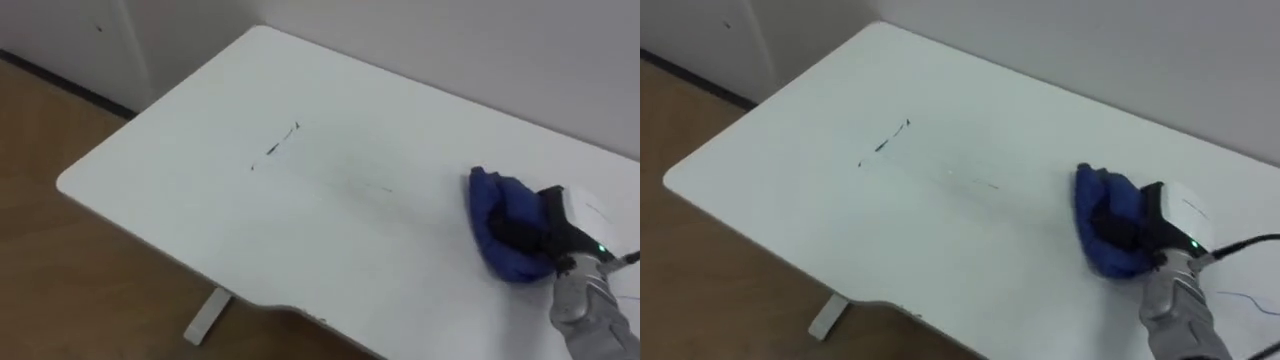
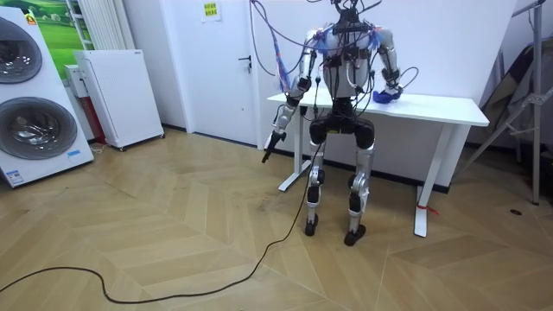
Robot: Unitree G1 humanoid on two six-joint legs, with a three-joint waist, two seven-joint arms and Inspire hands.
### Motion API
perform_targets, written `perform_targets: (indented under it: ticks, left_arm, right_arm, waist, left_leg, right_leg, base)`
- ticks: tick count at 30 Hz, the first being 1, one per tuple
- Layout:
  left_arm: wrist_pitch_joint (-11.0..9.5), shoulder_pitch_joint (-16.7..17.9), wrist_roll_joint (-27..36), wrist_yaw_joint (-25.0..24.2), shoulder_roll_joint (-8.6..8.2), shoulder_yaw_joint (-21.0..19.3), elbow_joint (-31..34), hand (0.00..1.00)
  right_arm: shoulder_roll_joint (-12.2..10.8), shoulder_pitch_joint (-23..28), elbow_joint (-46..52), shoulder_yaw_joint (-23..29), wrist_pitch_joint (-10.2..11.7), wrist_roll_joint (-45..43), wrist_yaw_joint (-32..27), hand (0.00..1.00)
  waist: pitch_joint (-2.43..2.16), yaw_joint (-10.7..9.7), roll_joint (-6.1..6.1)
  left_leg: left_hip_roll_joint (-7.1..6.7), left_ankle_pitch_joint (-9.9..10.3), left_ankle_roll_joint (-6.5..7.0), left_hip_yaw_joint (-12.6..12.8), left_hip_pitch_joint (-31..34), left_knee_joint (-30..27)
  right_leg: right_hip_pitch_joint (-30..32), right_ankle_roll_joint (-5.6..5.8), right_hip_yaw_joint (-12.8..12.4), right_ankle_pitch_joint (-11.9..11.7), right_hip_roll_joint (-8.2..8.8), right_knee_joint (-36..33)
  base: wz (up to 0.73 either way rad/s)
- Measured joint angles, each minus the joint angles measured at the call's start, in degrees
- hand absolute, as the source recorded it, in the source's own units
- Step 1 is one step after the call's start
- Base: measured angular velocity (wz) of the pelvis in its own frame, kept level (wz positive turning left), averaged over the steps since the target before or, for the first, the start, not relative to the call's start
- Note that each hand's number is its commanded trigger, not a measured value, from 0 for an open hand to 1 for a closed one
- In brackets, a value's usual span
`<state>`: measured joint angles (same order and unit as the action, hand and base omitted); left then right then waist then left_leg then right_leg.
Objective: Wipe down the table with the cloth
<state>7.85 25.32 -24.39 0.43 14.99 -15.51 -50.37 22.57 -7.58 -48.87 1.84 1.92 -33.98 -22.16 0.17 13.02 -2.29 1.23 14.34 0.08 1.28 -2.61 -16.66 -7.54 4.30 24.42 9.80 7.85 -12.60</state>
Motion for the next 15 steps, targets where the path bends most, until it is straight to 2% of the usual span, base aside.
perform_targets:
  ticks: [3,5,7,8,10,12,14,15]
  left_arm:
    - [-0.6,-0.8,0.2,0.1,-0.11,0.8,0.6,0.00]
    - [-0.6,-1.9,0.5,0.1,-0.59,2.8,1.3,0.00]
    - [-0.6,-2.8,1.3,0.1,-1.00,4.6,2.2,0.00]
    - [-0.7,-3.8,1.3,0.1,-1.45,5.1,2.2,0.00]
    - [-0.7,-4.6,1.2,0.0,-2.22,5.1,2.4,0.00]
    - [-0.5,-4.5,1.3,-0.2,-2.59,5.7,2.5,0.00]
    - [0.3,-4.1,1.3,-1.1,-2.88,6.7,2.6,0.00]
    - [0.5,-3.6,1.2,-1.1,-2.89,6.7,2.6,0.00]
  right_arm:
    - [0.4,-0.5,0.1,-0.7,-1.4,0.3,0.6,1.00]
    - [0.1,-2.6,0.2,-3.5,-3.7,1.2,1.7,1.00]
    - [-0.1,-5.0,0.4,-5.8,-6.2,0.6,3.3,1.00]
    - [-0.3,-6.6,0.7,-7.0,-7.6,-0.1,4.6,1.00]
    - [-0.8,-7.7,3.1,-9.0,-8.2,-0.7,6.4,1.00]
    - [-1.9,-7.7,6.3,-10.3,-8.1,-2.7,7.6,1.00]
    - [-2.2,-7.8,7.3,-10.3,-7.6,-4.3,8.0,1.00]
    - [-2.2,-7.8,7.3,-10.3,-7.6,-4.6,8.0,1.00]
  waist:
    - [-0.56,0.0,0.43]
    - [-0.81,0.4,1.11]
    - [-0.69,0.6,1.13]
    - [-0.67,1.9,1.22]
    - [-0.44,3.5,1.10]
    - [-0.28,3.9,0.91]
    - [0.03,4.7,1.02]
    - [0.04,4.8,1.04]
  left_leg:
    - [0.01,0.0,0.00,0.4,-0.3,0.7]
    - [0.08,-0.1,-0.08,0.9,-0.9,0.9]
    - [0.20,-0.5,-0.22,1.2,-0.9,1.1]
    - [0.44,-0.6,-0.31,1.9,-0.9,1.2]
    - [0.74,-0.6,-0.36,1.8,-0.8,1.3]
    - [0.93,-0.6,-0.46,1.9,-0.4,1.3]
    - [0.93,-0.6,-0.47,2.1,0.2,1.2]
    - [0.92,-0.6,-0.47,2.1,0.2,1.3]
  right_leg:
    - [0.1,0.04,0.1,0.0,0.02,-0.1]
    - [-0.2,0.05,-0.7,0.0,-0.06,-0.4]
    - [0.7,0.00,-0.9,0.0,-0.02,-1.4]
    - [1.6,-0.32,-1.1,-0.1,-0.16,-1.8]
    - [2.6,-0.94,-2.1,-0.5,-0.70,-2.0]
    - [3.2,-1.08,-2.5,-0.6,-0.94,-2.1]
    - [4.3,-1.13,-3.2,-0.6,-1.03,-2.2]
    - [4.6,-1.12,-3.2,-0.6,-1.00,-2.2]
  base:
    - [-0.20]
    - [-0.29]
    - [-0.23]
    - [-0.42]
    - [-0.46]
    - [-0.15]
    - [-0.02]
    - [0.00]
